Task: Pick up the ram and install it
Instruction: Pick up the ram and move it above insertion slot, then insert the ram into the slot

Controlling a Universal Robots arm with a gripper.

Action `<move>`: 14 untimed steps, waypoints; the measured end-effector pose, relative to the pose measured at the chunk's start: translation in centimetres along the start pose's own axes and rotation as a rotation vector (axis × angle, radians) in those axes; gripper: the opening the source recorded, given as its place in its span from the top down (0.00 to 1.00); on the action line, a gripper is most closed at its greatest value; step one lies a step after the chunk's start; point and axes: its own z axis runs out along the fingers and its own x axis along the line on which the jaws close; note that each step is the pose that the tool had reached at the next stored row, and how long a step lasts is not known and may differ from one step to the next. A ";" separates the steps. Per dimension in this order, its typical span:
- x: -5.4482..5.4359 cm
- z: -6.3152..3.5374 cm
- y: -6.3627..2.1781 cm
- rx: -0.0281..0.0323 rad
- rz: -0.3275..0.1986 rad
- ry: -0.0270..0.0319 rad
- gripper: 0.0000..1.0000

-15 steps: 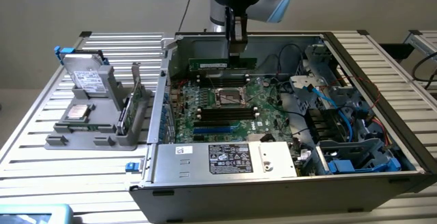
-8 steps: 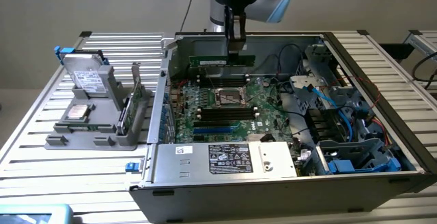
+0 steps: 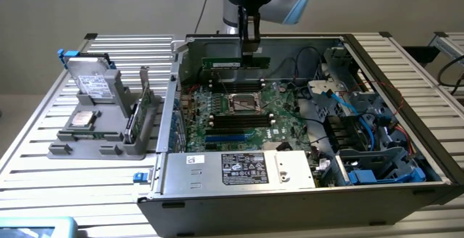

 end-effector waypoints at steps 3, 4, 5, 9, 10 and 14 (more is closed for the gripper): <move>-0.2 0.31 -0.01 -0.0001 0.000 0.0001 0.88; -0.3 0.42 -0.01 0.0000 0.000 0.0001 0.88; -0.3 0.53 0.00 0.0000 0.000 0.0000 0.88; -0.4 1.09 0.02 -0.0001 0.000 0.0003 0.88; -0.4 1.28 0.03 -0.0001 0.000 0.0005 0.88; -0.4 1.92 0.06 0.0002 0.000 0.0064 0.88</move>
